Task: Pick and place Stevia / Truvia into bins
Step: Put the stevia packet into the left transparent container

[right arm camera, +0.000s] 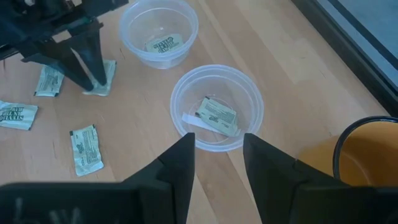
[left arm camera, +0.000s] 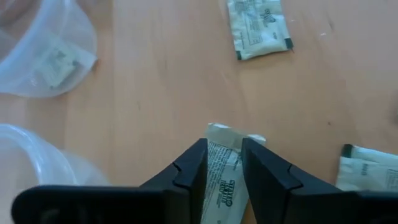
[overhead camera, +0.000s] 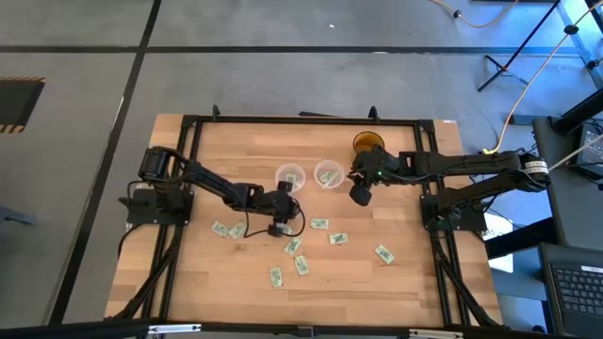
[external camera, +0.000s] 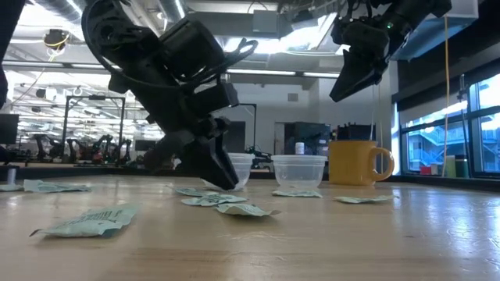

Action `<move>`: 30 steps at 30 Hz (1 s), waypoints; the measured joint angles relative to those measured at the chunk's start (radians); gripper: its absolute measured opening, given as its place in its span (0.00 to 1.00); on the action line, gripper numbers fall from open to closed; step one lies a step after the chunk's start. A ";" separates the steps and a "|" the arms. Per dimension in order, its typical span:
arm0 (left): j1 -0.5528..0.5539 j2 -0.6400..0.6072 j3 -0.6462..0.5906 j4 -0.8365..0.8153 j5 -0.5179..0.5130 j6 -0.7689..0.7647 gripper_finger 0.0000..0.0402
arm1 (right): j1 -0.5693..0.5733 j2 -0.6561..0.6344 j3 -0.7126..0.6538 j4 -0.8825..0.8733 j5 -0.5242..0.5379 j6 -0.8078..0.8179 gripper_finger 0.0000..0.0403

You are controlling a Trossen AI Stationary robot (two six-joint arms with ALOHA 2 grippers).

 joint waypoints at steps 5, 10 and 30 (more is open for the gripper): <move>0.000 -0.001 0.001 -0.011 0.023 -0.035 0.16 | 0.000 0.000 0.000 0.000 0.000 -0.001 0.34; 0.000 -0.001 0.001 -0.016 0.029 -0.035 0.06 | 0.000 0.000 0.000 0.000 0.000 0.000 0.34; 0.003 -0.002 0.001 -0.042 0.086 -0.131 0.12 | 0.000 0.000 0.000 0.000 0.000 0.002 0.34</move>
